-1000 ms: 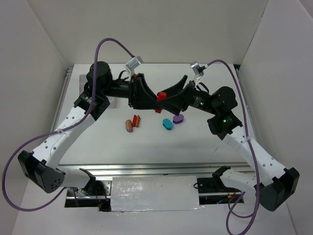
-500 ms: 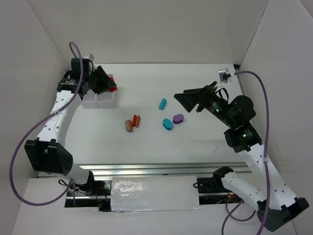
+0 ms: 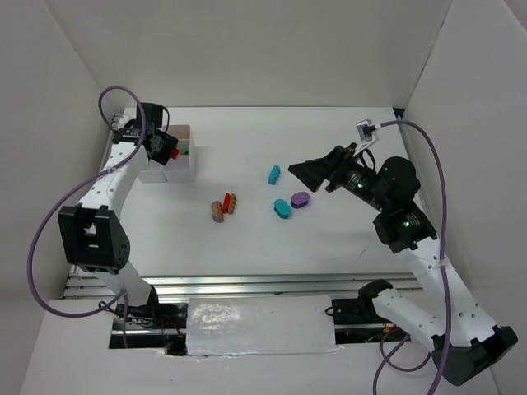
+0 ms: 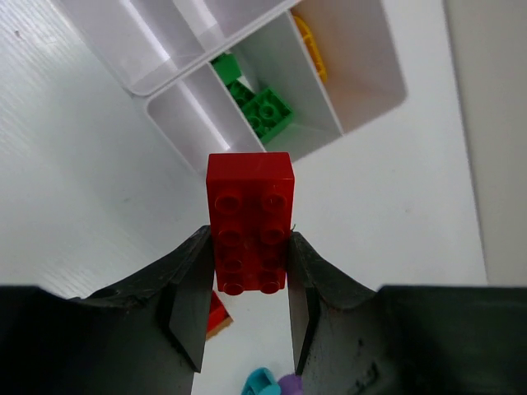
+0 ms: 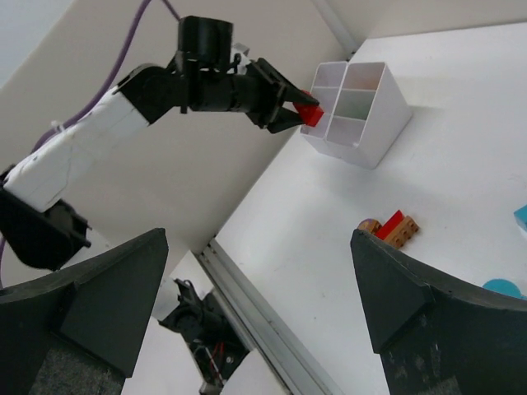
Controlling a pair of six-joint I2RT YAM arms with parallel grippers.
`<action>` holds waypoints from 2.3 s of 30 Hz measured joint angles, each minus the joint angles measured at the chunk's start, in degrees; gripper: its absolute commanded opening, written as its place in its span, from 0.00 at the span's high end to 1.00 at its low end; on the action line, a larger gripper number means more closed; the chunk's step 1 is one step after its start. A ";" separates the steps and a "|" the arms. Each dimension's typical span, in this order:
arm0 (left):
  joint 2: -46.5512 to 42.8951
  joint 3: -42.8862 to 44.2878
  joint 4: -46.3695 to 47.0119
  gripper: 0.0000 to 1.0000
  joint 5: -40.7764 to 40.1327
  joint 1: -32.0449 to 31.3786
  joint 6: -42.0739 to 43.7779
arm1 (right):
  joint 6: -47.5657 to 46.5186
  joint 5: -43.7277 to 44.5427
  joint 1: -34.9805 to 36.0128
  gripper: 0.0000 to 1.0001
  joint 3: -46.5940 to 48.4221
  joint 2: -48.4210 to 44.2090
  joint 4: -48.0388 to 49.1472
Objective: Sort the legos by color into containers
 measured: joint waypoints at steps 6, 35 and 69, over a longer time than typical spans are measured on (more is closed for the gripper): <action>3.17 -3.17 2.47 0.96 -1.09 0.61 -6.67 | -0.02 -3.65 0.00 0.00 -0.33 0.15 -0.13; 7.78 -7.89 13.66 0.51 0.15 1.40 -14.67 | -1.07 -9.57 -0.04 0.00 -1.11 2.10 -0.13; -30.51 -7.50 -1.46 0.01 0.59 0.26 23.91 | 7.56 30.36 20.72 0.04 41.13 64.32 -35.78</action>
